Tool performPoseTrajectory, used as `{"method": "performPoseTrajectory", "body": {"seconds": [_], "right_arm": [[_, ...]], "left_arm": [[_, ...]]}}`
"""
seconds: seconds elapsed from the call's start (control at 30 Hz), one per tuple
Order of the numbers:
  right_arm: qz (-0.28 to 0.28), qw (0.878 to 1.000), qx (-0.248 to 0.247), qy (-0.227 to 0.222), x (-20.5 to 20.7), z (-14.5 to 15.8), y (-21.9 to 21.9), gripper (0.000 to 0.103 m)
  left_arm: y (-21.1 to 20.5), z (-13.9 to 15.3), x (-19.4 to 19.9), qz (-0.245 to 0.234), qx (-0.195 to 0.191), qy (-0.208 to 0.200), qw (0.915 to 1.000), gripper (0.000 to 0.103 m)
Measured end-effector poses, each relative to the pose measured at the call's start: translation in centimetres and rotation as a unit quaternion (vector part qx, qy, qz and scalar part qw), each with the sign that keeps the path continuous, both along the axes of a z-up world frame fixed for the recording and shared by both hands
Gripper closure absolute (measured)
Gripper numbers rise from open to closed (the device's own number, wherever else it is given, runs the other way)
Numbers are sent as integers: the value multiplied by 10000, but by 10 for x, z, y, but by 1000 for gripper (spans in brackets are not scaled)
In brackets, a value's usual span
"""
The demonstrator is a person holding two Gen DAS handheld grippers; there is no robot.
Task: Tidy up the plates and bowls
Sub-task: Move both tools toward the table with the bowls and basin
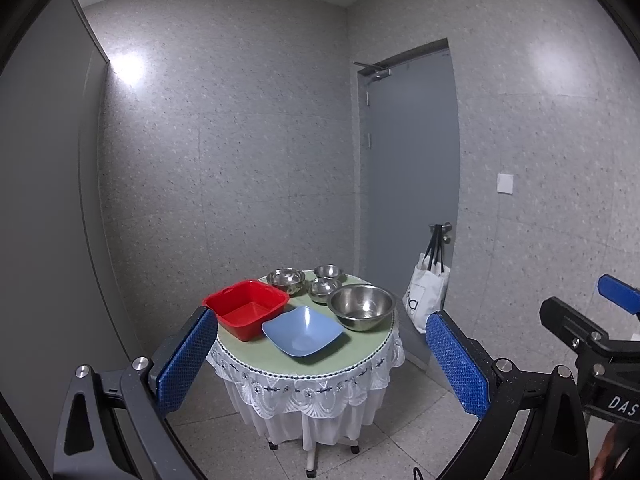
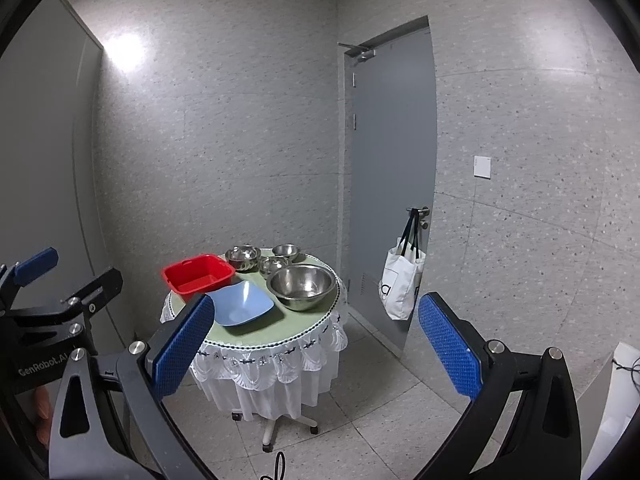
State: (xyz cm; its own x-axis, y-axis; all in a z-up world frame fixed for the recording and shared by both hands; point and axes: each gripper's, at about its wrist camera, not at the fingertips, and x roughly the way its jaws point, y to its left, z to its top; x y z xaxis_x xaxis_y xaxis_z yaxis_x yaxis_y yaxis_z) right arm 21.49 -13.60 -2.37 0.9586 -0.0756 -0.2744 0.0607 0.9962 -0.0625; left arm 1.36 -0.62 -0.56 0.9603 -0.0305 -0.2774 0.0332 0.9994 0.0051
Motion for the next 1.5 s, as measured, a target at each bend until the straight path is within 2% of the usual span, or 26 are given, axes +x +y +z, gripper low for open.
{"method": "performPoseTrajectory", "body": {"seconds": [0.7,1.23,1.5], "right_arm": [[22,10000,59,33,25,-8,-4,0],[276,9995,53,114,91,-15,-21,0],[464,9986,72,254,134,-22,-21,0]], "left_arm": [[-9,4,25,-21,65,67,10000,1],[-35,0,99,213,52,144,9997,1],[-39,-11,146,380,58,353,9986,1]]}}
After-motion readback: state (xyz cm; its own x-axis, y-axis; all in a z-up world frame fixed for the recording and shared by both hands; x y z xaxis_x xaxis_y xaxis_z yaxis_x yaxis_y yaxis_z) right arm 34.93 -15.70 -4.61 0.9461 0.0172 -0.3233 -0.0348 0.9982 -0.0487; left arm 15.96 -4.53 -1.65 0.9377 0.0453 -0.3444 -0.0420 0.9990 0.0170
